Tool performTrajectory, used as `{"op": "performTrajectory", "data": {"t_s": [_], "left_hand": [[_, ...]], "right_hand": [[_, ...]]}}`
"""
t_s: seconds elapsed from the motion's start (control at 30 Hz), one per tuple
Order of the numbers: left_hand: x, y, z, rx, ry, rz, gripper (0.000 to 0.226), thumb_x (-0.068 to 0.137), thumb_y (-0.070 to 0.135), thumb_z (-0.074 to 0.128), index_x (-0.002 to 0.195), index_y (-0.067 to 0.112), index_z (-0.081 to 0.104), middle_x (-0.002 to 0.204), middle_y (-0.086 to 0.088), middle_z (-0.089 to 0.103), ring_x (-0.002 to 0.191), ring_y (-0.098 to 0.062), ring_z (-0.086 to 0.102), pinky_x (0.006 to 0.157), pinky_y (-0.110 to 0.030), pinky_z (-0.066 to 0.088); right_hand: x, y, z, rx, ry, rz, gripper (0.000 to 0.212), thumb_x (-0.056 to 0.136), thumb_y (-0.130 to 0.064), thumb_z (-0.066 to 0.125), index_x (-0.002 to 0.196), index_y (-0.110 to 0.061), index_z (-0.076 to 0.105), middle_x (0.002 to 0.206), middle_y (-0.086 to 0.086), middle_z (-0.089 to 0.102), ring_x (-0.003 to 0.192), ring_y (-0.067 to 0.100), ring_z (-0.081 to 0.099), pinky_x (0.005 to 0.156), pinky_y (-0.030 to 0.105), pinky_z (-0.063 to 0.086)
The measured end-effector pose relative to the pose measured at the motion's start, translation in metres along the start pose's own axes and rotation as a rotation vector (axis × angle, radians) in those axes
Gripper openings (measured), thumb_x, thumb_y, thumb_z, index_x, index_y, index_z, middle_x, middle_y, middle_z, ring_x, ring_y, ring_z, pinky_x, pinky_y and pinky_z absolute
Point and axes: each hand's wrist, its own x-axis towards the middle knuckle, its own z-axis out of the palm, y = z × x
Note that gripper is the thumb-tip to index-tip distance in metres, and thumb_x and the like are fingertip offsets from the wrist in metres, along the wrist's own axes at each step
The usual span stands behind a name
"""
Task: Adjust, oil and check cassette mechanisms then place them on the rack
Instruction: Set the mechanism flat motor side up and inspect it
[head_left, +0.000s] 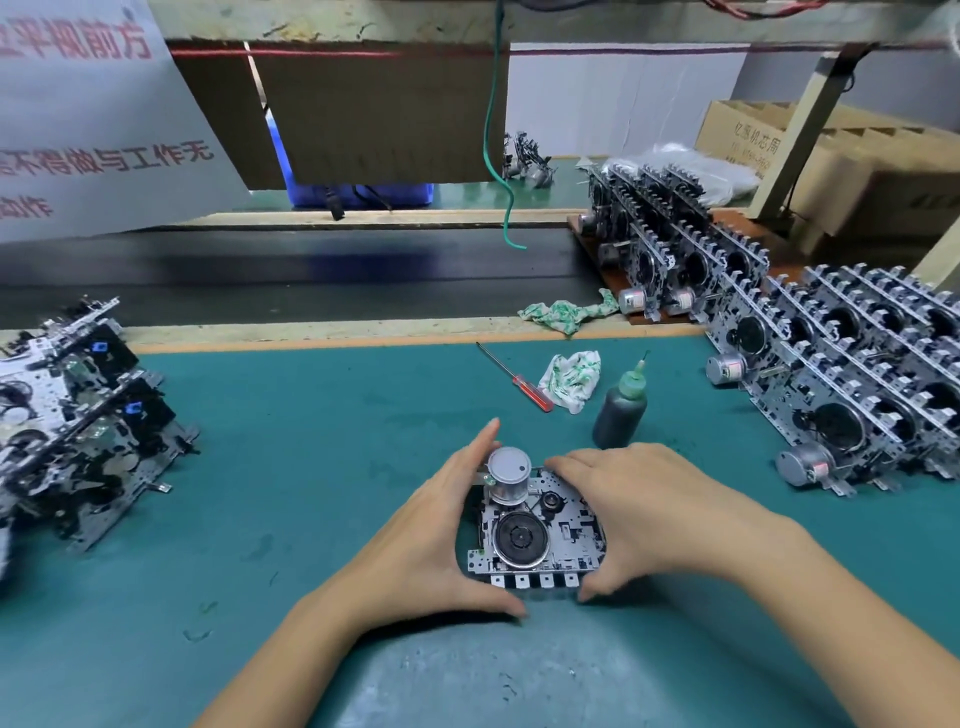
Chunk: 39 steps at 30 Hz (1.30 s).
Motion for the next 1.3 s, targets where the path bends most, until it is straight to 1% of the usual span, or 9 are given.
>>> {"op": "performTrajectory", "data": {"t_s": [0.17,0.33,0.47,0.5,0.6,0.77,0.87,1.03,1.3], "left_hand": [[0.012,0.003,-0.012,-0.644,0.126,-0.169,0.122,0.035,0.053,0.086,0.138,0.033,0.024,0.143,0.013,0.037,0.134,0.0,0.037,0.11,-0.018,0.029],[0.023,0.019,-0.021,-1.116,-0.028,-0.192,0.13,0.043,0.085,0.068,0.134,-0.005,0.046,0.128,-0.021,0.052,0.114,-0.034,0.05,0.106,-0.034,0.037],[0.032,0.027,-0.012,-1.544,-0.152,-0.269,0.12,0.04,0.075,0.079,0.128,0.001,0.044,0.079,-0.02,0.065,0.042,-0.015,0.05,0.048,-0.018,0.049],[0.031,0.029,-0.009,-1.598,-0.172,-0.232,0.118,0.047,0.075,0.075,0.135,0.003,0.044,0.101,-0.021,0.068,0.054,-0.013,0.061,0.055,-0.022,0.053],[0.03,0.026,-0.009,-1.684,-0.222,-0.137,0.112,0.065,0.078,0.061,0.145,0.003,0.035,0.144,-0.022,0.042,0.132,-0.032,0.043,0.11,-0.047,0.031],[0.034,0.009,-0.01,-1.73,-0.039,-0.194,0.1,0.064,0.063,0.075,0.136,-0.001,0.048,0.142,-0.027,0.042,0.13,-0.039,0.044,0.107,-0.049,0.039],[0.039,0.006,-0.006,-1.707,0.05,-0.317,0.094,0.066,0.066,0.066,0.128,-0.004,0.055,0.136,-0.03,0.047,0.126,-0.041,0.048,0.105,-0.052,0.038],[0.043,-0.001,-0.005,-1.689,0.116,-0.431,0.089,0.07,0.067,0.054,0.122,-0.005,0.059,0.132,-0.03,0.051,0.122,-0.04,0.052,0.099,-0.053,0.044],[0.044,-0.005,-0.004,-1.694,0.093,-0.483,0.085,0.078,0.068,0.045,0.119,-0.005,0.062,0.131,-0.03,0.052,0.121,-0.04,0.053,0.094,-0.051,0.049]], "right_hand": [[-0.006,0.01,-0.016,0.261,0.195,0.064,0.093,0.043,-0.075,0.061,0.125,-0.034,0.049,0.113,-0.022,0.062,0.101,0.005,0.059,0.084,0.025,0.046],[-0.003,-0.006,-0.026,1.382,0.053,-0.166,0.051,0.053,-0.047,0.081,0.099,-0.033,0.068,0.101,-0.021,0.07,0.098,-0.002,0.064,0.084,0.012,0.046],[0.006,-0.037,0.004,2.003,-0.137,-0.175,0.086,0.037,-0.05,0.093,0.108,-0.019,0.057,0.144,0.022,0.033,0.128,0.015,0.044,0.106,0.041,0.039],[0.009,-0.04,0.007,1.967,-0.114,-0.156,0.083,0.039,-0.053,0.091,0.107,-0.017,0.059,0.109,-0.004,0.032,0.128,0.017,0.041,0.109,0.045,0.036],[0.011,-0.036,0.012,1.611,0.017,-0.096,0.055,0.063,-0.057,0.077,0.086,-0.007,0.073,0.086,-0.001,0.066,0.085,0.007,0.062,0.081,0.019,0.049],[0.003,-0.01,0.019,0.599,0.716,0.439,0.04,0.081,-0.055,0.064,0.058,-0.023,0.063,0.048,-0.008,0.051,0.05,0.015,0.048,0.05,0.027,0.033],[-0.002,-0.003,0.021,0.203,0.413,0.753,0.031,0.083,-0.062,0.051,0.079,-0.031,0.053,0.074,-0.012,0.061,0.076,0.018,0.061,0.056,0.028,0.029],[-0.01,0.016,0.027,0.338,0.206,0.768,0.011,0.088,-0.048,0.057,0.086,-0.039,0.049,0.092,-0.014,0.05,0.096,0.012,0.053,0.066,0.026,0.036],[0.008,0.004,0.037,0.393,0.22,0.368,0.012,0.091,-0.044,0.054,0.09,-0.035,0.047,0.086,-0.016,0.044,0.091,0.005,0.04,0.073,0.024,0.035]]}}
